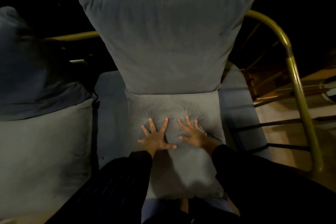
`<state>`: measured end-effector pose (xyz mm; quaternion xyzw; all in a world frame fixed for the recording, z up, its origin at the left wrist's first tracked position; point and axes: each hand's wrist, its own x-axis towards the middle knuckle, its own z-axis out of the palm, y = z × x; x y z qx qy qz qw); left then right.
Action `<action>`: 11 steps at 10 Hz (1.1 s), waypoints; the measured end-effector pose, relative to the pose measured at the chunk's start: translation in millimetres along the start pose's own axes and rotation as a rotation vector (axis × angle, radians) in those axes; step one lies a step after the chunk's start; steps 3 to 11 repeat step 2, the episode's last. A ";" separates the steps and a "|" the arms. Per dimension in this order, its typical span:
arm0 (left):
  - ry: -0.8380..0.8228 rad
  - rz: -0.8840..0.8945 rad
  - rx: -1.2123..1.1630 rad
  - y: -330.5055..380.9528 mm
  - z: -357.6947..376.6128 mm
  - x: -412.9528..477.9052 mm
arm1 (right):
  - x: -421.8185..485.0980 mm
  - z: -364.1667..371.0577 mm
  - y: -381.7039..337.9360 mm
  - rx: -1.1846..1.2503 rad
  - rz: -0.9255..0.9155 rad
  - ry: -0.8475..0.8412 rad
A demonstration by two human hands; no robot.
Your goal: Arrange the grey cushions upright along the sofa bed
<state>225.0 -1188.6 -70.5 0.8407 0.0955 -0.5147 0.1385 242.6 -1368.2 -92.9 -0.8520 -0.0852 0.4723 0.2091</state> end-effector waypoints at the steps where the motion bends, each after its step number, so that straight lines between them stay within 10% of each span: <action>1: 0.028 -0.006 0.221 17.7 -26.8 -23.4 | -30.0 -21.9 4.6 0.046 -0.123 0.085; 2: 0.221 0.141 0.248 43.7 -65.0 -46.8 | -58.0 -57.3 -0.2 0.083 -0.029 0.227; 11: 0.221 0.141 0.248 43.7 -65.0 -46.8 | -58.0 -57.3 -0.2 0.083 -0.029 0.227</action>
